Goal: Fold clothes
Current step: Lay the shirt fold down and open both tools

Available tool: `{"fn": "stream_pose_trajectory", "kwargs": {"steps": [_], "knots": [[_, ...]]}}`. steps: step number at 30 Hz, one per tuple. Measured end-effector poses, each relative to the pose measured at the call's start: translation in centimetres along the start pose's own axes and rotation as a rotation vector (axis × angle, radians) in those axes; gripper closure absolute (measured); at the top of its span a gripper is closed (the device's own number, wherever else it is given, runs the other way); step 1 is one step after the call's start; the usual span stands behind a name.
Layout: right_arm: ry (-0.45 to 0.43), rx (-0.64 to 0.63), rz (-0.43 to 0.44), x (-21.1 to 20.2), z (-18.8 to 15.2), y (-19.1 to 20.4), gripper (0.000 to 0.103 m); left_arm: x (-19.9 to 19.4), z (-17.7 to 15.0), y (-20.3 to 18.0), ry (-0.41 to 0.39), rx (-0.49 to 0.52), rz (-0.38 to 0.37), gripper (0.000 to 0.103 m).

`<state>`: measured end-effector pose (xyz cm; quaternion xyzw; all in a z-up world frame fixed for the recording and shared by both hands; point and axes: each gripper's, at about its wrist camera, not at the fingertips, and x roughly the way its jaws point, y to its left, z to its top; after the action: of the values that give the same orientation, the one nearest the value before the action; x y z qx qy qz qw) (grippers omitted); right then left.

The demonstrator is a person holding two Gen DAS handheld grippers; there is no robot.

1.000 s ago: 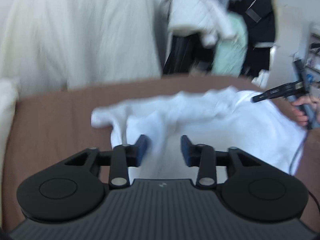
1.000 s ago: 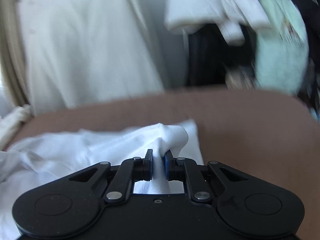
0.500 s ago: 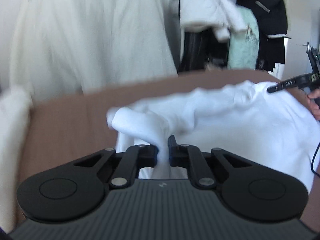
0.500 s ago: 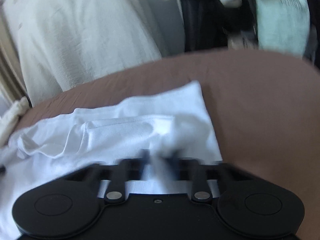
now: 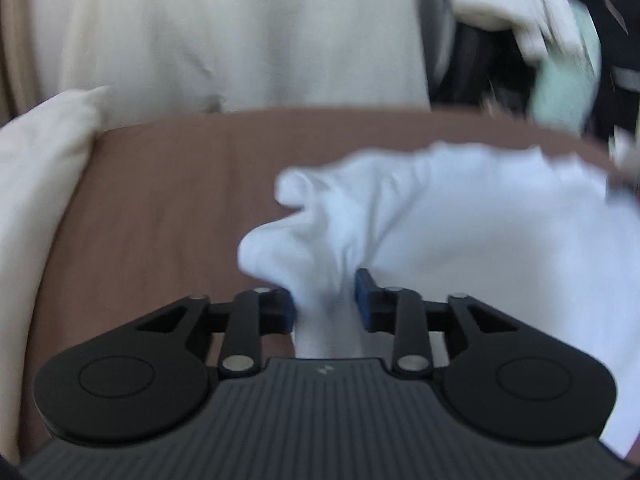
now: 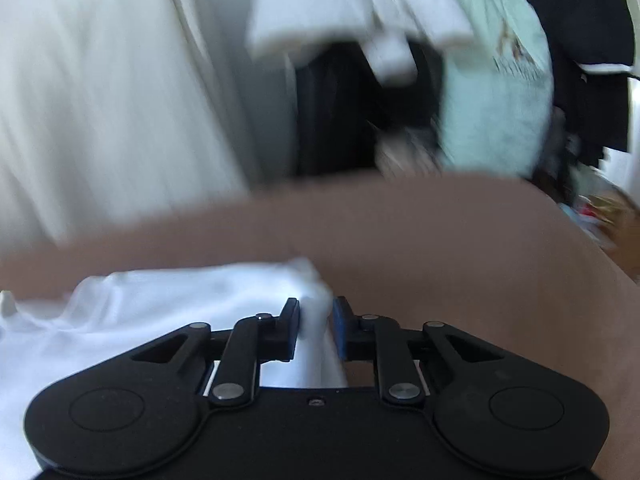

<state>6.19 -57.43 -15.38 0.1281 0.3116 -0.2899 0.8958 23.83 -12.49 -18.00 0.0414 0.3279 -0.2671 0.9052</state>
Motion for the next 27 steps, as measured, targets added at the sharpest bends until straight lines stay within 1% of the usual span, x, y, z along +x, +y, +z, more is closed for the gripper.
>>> {"fn": "stream_pose_trajectory", "kwargs": {"steps": [1, 2, 3, 4, 5, 7, 9, 10, 11, 12, 13, 14, 15, 16, 17, 18, 20, 21, 22, 24, 25, 26, 27], "knots": [[0.040, -0.014, -0.025, 0.7, -0.3, 0.2, 0.074, -0.6, 0.2, 0.1, -0.021, -0.023, 0.010, 0.070], [0.080, -0.027, -0.050, 1.5, -0.5, 0.4, 0.073, -1.2, 0.6, -0.1, -0.046, -0.004, 0.030, 0.070], [0.088, -0.040, -0.051, 1.3, -0.3, 0.6, 0.072, -1.8, 1.0, -0.4, -0.070, 0.018, 0.050, 0.071], [0.080, -0.052, -0.042, 0.8, 0.0, 0.8, 0.064, -2.4, 1.3, -0.7, -0.095, 0.040, 0.070, 0.071], [0.059, -0.056, -0.025, 0.2, 0.3, 1.0, 0.056, -3.2, 1.8, -1.0, -0.133, 0.033, 0.071, 0.072], [0.008, -0.055, 0.027, -1.1, 0.9, 1.5, 0.051, -4.9, 3.3, -1.5, -0.200, -0.042, -0.035, 0.070], [0.002, -0.040, 0.116, -1.4, 1.1, 2.1, 0.050, -4.5, 4.8, -2.8, -0.153, -0.015, -0.063, 0.067], [0.002, -0.032, 0.163, -1.6, 1.2, 2.4, 0.049, -3.8, 5.4, -3.2, -0.130, 0.006, -0.021, 0.066], [0.008, -0.039, 0.179, -1.5, 1.1, 2.7, 0.049, -3.1, 6.0, -3.6, -0.107, 0.027, 0.023, 0.061], [0.016, -0.054, 0.182, -1.4, 1.1, 3.0, 0.049, -1.8, 6.6, -3.2, -0.092, 0.021, 0.042, 0.056], [0.024, -0.069, 0.185, -1.2, 1.0, 3.4, 0.048, -0.4, 7.2, -2.7, -0.078, 0.013, 0.059, 0.056], [0.031, -0.084, 0.188, -1.1, 0.9, 3.7, 0.048, 1.0, 7.8, -1.6, -0.049, -0.013, 0.047, 0.056], [0.039, -0.099, 0.191, -1.0, 0.8, 4.0, 0.048, 2.7, 8.6, -0.3, 0.004, -0.043, 0.009, 0.056], [0.044, -0.129, 0.194, -0.8, 0.9, 4.1, 0.048, 4.5, 9.2, 1.0, 0.071, -0.077, -0.048, 0.056], [0.041, -0.142, 0.182, -0.7, 1.0, 3.8, 0.048, 6.5, 9.8, 2.3, 0.149, -0.121, -0.121, 0.056], [0.042, -0.127, 0.166, -0.3, 1.2, 3.1, 0.048, 8.1, 9.8, 3.7, 0.203, -0.211, -0.191, 0.056], [0.072, -0.045, 0.162, 0.5, 1.8, 1.1, 0.048, 11.3, 9.8, 6.3, 0.308, -0.394, -0.329, 0.056], [0.097, 0.009, 0.174, 1.1, 2.2, 0.0, 0.048, 12.5, 9.5, 7.3, 0.338, -0.494, -0.372, 0.056], [0.111, 0.062, 0.191, 1.9, 2.3, -0.9, 0.048, 13.3, 9.3, 7.8, 0.360, -0.542, -0.390, 0.057], [0.129, 0.169, 0.230, 3.7, 2.4, -2.6, 0.046, 14.3, 9.3, 7.3, 0.367, -0.486, -0.380, 0.058], [0.138, 0.222, 0.249, 4.7, 2.5, -3.5, 0.039, 14.7, 9.4, 6.9, 0.372, -0.453, -0.374, 0.058], [0.147, 0.276, 0.268, 5.6, 2.5, -4.3, 0.035, 14.9, 9.5, 6.5, 0.363, -0.429, -0.360, 0.058], [0.168, 0.289, 0.280, 6.7, 2.5, -4.6, 0.034, 15.0, 9.6, 6.1, 0.353, -0.406, -0.346, 0.059]]}}
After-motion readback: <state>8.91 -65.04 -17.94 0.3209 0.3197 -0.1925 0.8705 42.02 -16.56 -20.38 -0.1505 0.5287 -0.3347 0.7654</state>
